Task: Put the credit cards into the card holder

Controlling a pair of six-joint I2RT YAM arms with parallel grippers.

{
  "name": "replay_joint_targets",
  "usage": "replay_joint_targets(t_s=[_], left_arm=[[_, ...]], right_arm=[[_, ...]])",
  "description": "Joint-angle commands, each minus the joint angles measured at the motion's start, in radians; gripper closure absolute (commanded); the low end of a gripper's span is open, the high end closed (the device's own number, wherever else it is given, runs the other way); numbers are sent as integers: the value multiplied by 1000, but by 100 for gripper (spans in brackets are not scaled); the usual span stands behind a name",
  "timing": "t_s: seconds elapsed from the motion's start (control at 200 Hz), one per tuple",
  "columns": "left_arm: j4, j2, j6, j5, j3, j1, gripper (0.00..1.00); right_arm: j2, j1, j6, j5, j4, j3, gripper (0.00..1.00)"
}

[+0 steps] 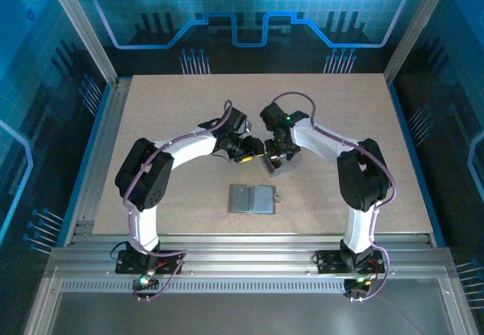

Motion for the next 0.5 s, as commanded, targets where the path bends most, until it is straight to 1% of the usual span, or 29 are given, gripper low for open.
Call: replay_joint_targets(t_s=[0.0, 0.085, 0.255, 0.41, 0.495], left_arm=[[-65, 54, 26, -32, 75, -9, 47], [-83, 83, 30, -53, 108, -10, 47], [-102, 141, 37, -61, 168, -9, 44], [-55, 158, 21, -36, 169, -6, 41], [-6, 153, -20, -7, 142, 11, 41]], right_arm=[[21, 11, -24, -10, -7, 13, 59], [24, 9, -26, -8, -7, 12, 59], [13, 2, -28, -29, 3, -1, 58], [4, -9, -38, -67, 17, -23, 58], [-5, -19, -37, -87, 29, -40, 58]])
